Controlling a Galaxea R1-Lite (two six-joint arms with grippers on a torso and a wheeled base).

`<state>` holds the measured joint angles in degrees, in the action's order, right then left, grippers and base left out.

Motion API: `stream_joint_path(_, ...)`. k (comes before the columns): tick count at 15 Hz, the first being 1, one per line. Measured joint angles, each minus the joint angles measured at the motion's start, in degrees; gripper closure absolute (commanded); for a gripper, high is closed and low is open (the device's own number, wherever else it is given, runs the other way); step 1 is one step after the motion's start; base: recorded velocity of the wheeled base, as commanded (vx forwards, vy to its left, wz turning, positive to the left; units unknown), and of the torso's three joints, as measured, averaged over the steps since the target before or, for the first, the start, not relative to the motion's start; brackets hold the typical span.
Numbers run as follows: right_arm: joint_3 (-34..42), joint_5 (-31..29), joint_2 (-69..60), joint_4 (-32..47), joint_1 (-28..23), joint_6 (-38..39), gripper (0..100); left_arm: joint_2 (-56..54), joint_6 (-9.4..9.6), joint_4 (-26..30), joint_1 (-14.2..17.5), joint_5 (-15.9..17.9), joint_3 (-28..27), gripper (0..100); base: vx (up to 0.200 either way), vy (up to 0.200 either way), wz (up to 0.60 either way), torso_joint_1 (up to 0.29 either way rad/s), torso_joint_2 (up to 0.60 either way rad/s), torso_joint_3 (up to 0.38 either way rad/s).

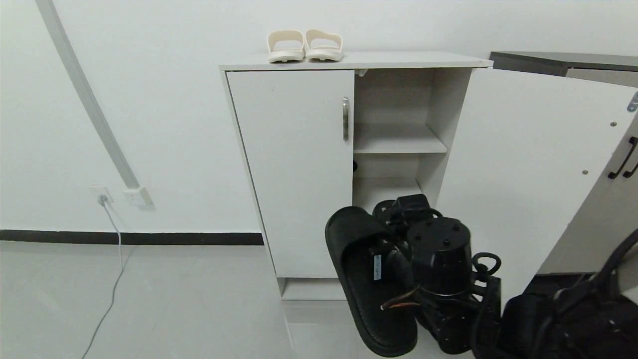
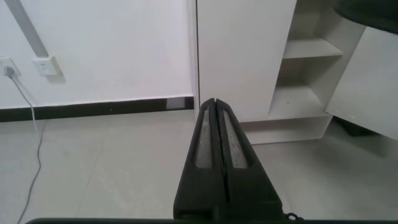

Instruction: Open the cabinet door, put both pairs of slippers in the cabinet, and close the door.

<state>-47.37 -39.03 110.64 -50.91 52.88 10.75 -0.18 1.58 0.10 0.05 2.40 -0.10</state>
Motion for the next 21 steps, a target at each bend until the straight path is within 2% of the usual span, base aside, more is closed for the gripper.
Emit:
stream_joint_path(2, -3.8, -5.7, 4.4, -0.2, 0.3, 0.5, 100, 0.0, -0.02, 0.0, 0.0, 0.0, 0.0, 100, 0.000, -0.100, 0.00, 0.001, 0.00, 0.001)
stream_joint_path(8, -6.3, -6.7, 9.1, -0.4, -1.8, 0.7, 100, 0.0, 0.00, 0.0, 0.0, -0.1, 0.0, 100, 0.000, -0.200, 0.00, 0.002, 0.00, 0.001)
stream_joint_path(12, -6.6, -6.6, 10.5, -0.5, -3.0, 0.8, 100, 0.0, -0.09, 0.0, 0.1, -0.1, 0.0, 100, 0.000, 0.000, 0.00, 0.000, 0.00, 0.000)
stream_joint_path(21, -13.3, -5.5, 16.3, -2.2, -5.6, 0.6, 100, 0.1, -0.04, 0.0, 0.0, -0.1, 0.0, 100, 0.000, 0.000, 0.00, 0.000, 0.00, 0.000)
